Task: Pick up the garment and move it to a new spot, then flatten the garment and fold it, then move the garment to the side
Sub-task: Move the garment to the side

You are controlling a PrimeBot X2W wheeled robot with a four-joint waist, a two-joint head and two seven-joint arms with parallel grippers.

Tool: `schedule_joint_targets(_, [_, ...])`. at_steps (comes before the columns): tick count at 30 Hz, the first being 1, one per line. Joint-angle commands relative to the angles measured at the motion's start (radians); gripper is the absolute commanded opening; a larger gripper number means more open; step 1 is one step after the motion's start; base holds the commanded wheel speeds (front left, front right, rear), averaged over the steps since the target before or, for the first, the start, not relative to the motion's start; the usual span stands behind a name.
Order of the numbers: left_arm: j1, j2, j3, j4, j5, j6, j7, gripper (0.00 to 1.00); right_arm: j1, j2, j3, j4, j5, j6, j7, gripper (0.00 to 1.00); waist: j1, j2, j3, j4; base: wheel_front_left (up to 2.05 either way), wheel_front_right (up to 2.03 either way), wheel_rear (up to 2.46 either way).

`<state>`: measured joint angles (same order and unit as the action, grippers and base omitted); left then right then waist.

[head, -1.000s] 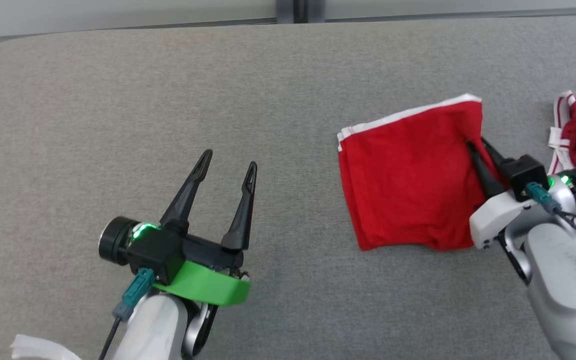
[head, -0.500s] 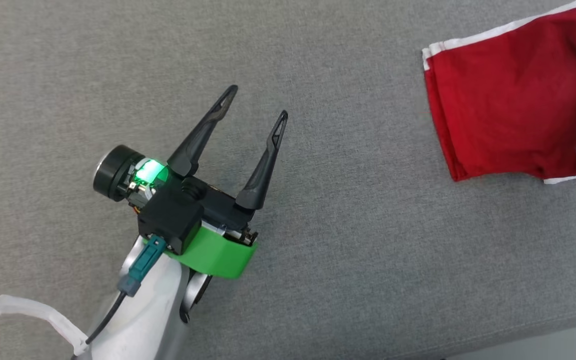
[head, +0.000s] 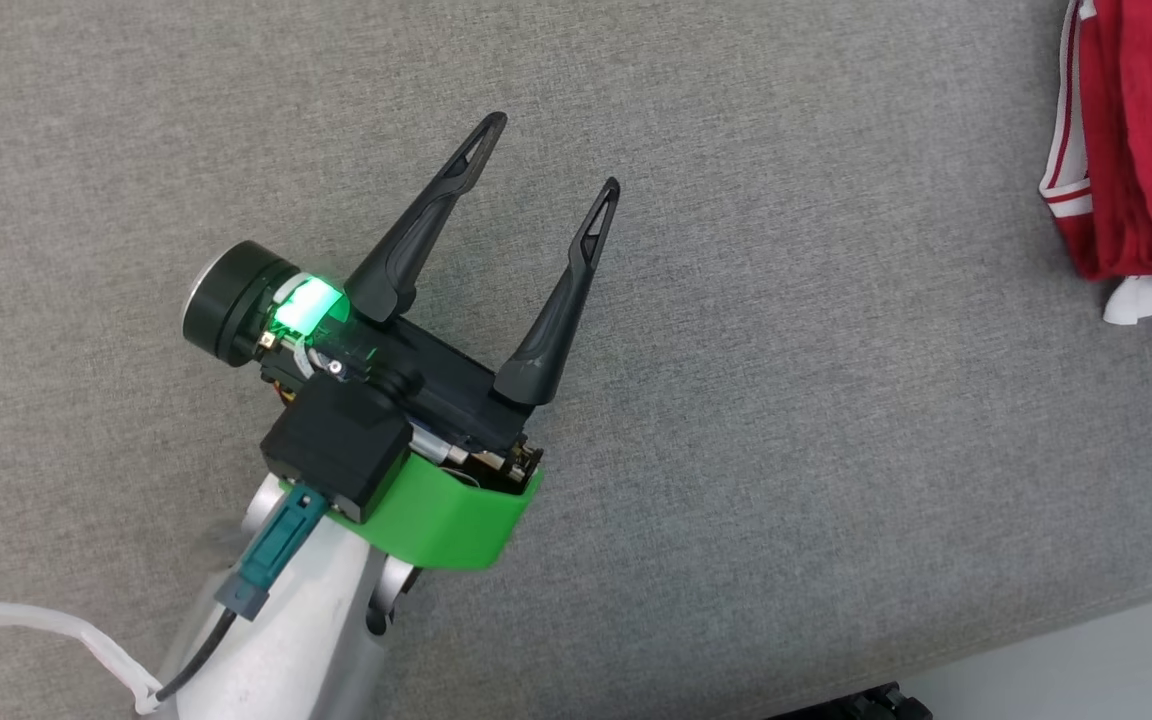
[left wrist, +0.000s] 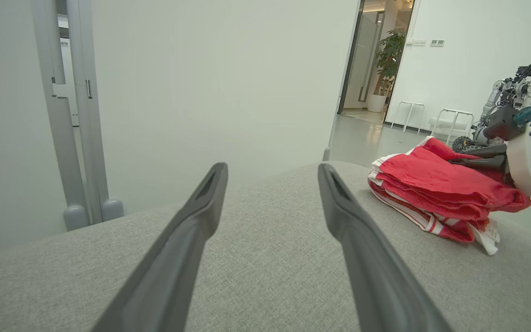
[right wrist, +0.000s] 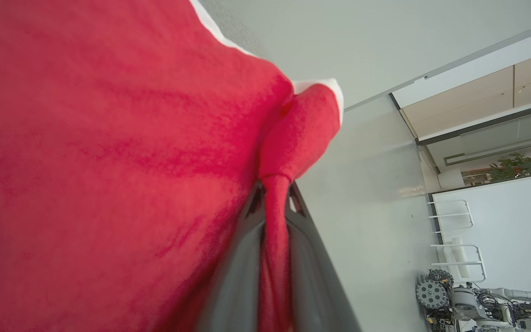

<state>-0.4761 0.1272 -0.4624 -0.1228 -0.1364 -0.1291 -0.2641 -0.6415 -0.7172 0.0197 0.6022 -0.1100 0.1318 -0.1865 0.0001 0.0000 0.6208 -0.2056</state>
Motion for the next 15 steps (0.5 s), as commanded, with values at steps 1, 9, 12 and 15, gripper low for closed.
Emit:
schedule_joint_targets(1, [-0.011, 0.004, 0.001, -0.007, -0.009, -0.002, 0.001, 1.00, -0.007, 0.003, -0.010, 0.004, -0.008, -0.003, 0.001, 0.00, -0.0001, 0.0000, 0.005, 0.010, 0.00, 0.00, 0.00])
schedule_joint_targets(9, [0.001, -0.002, 0.009, -0.003, -0.016, -0.002, 0.001, 1.00, -0.033, 0.031, -0.053, 0.012, -0.047, -0.003, -0.003, 1.00, -0.0001, 0.0000, -0.006, 0.033, 0.00, 0.00, 0.00])
schedule_joint_targets(12, [0.011, -0.009, 0.018, 0.008, -0.018, -0.002, 0.001, 1.00, -0.037, 0.055, -0.087, 0.001, -0.057, -0.003, -0.020, 1.00, -0.0001, 0.0000, -0.034, 0.041, 0.00, 0.00, 0.00])
schedule_joint_targets(15, [0.025, -0.018, 0.030, 0.016, -0.020, -0.002, 0.001, 1.00, -0.032, 0.094, -0.110, -0.024, -0.050, -0.003, -0.040, 1.00, -0.0001, 0.0000, -0.076, 0.051, 0.00, 0.00, 0.00])
